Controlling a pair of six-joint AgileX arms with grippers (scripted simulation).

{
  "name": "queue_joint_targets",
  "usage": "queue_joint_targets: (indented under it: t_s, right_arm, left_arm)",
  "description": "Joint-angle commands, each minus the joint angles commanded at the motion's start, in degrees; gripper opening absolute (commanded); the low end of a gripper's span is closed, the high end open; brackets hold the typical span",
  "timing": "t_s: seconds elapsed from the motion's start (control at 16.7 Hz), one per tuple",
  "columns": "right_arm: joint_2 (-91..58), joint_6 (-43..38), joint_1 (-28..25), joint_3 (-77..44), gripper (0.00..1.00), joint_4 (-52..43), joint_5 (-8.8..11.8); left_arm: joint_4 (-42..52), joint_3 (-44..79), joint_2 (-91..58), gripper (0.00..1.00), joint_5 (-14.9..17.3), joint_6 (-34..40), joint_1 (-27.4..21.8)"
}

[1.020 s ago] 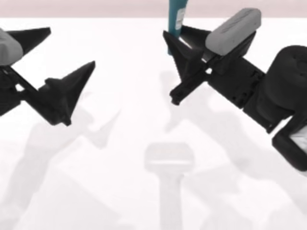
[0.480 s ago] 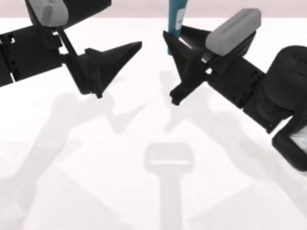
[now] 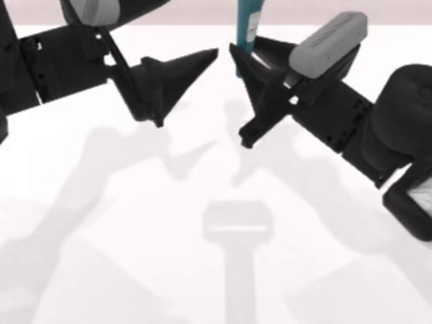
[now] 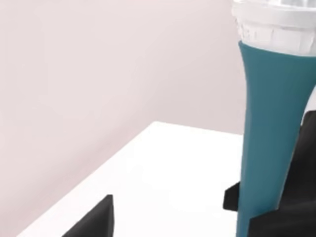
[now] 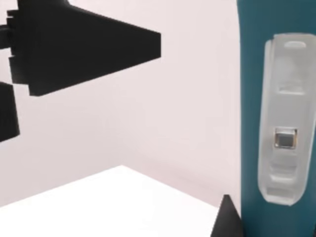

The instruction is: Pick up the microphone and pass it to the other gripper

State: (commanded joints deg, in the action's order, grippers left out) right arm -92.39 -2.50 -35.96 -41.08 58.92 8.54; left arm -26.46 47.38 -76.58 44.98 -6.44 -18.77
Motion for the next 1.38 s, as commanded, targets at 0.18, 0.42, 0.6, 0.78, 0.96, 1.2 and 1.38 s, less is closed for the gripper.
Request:
queue_joint_targets:
  t_s: [0.18, 0.42, 0.6, 0.78, 0.96, 1.2, 1.38]
  right_arm:
    - [0.0, 0.0, 0.0, 0.0, 0.0, 0.0, 0.0]
    - [0.0, 0.0, 0.0, 0.0, 0.0, 0.0, 0.0]
    - [0.0, 0.0, 0.0, 0.0, 0.0, 0.0, 0.0]
    - [0.0, 0.0, 0.0, 0.0, 0.0, 0.0, 0.0]
    - [0.0, 0.0, 0.0, 0.0, 0.0, 0.0, 0.0]
    - [0.0, 0.0, 0.0, 0.0, 0.0, 0.0, 0.0]
    - [0.0, 0.0, 0.0, 0.0, 0.0, 0.0, 0.0]
  left_arm:
    - [-1.42, 4.94, -6.14, 1.0, -4.28, 0.23, -4.41]
    - [-3.04, 10.55, -13.13, 1.0, -9.17, 0.49, -9.41]
    - [-3.27, 11.37, -14.14, 1.0, -9.89, 0.53, -10.14]
    - [-3.27, 11.37, -14.14, 0.92, -9.89, 0.53, -10.14]
    - [-3.27, 11.37, -14.14, 0.7, -9.89, 0.53, -10.14]
    - [-3.27, 11.37, -14.14, 0.4, -9.89, 0.53, -10.14]
    - [-3.27, 11.37, -14.14, 0.17, -9.89, 0.53, -10.14]
